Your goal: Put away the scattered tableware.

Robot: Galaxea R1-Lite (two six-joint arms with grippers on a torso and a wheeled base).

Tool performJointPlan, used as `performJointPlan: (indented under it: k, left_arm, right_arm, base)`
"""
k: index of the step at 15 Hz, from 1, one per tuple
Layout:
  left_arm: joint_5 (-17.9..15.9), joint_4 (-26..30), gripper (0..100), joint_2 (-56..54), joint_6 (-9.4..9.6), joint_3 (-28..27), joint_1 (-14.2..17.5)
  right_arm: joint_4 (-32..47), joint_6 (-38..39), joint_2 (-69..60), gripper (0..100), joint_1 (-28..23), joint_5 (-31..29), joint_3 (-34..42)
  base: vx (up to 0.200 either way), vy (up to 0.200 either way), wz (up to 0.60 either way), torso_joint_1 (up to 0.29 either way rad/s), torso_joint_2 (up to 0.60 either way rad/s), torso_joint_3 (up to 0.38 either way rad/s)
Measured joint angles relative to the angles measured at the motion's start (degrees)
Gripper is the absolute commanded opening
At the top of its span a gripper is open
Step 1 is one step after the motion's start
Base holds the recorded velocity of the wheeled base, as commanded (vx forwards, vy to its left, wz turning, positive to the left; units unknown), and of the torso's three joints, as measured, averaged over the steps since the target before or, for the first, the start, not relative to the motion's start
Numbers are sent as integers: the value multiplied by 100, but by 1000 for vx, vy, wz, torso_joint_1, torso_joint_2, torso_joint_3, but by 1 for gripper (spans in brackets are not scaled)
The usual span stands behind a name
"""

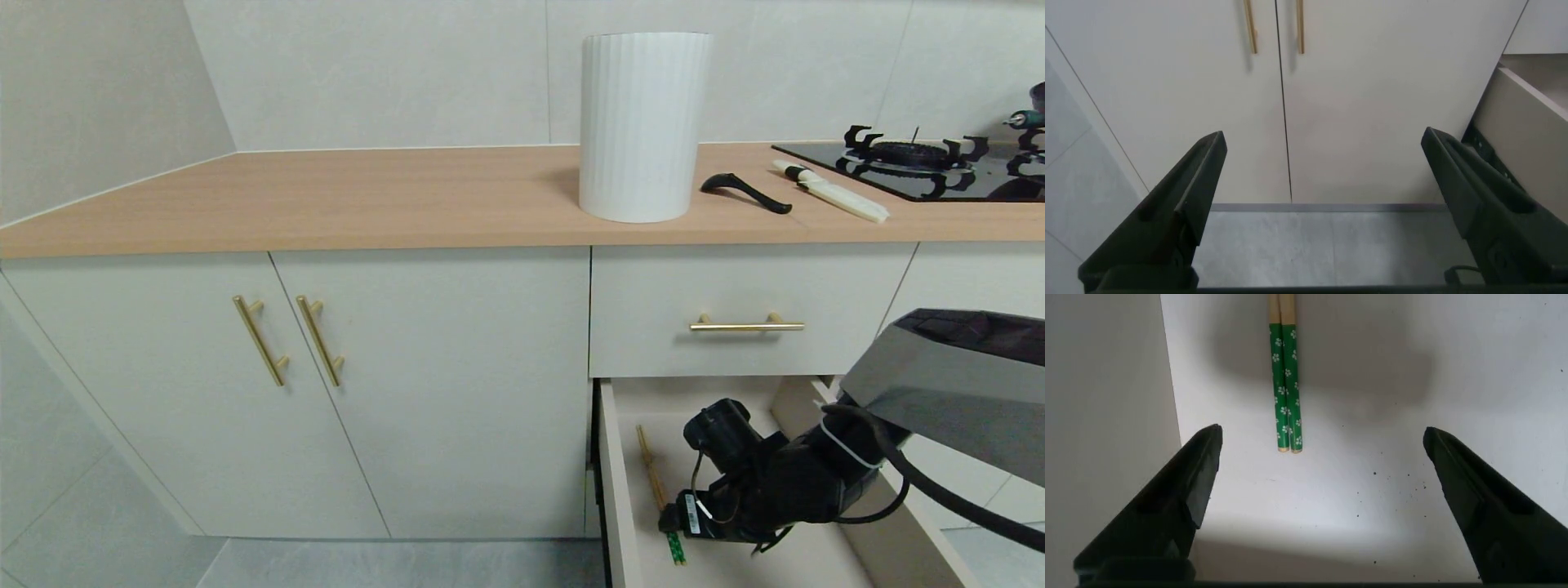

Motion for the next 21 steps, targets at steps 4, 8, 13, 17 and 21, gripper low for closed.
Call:
performJointPlan:
  k: [4,8,13,17,21]
  left_arm:
    - [0,2,100,0,0,0,-4]
    - [1,2,100,0,0,0,-2]
    - [0,0,100,0,0,0,-2]
    - [0,2,100,0,0,0,-2]
    - [0,2,100,0,2,0,-2]
  right_arm:
    - [221,-30,-835,100,-105,60,146]
    - [566,-725,-2200,100,-700,79,250]
    - [599,-1092,-3259,100,-1215,162,302]
    - [596,-1103,-3510,100,-1221,151,345]
    - [583,-1109,-3571,100,-1196,134,396]
  base:
    - [0,0,0,0,0,0]
    - [0,0,0,0,0,0]
    - [0,0,0,0,0,0]
    - [0,0,0,9,-54,-43]
    - [0,0,0,95,-315,-299]
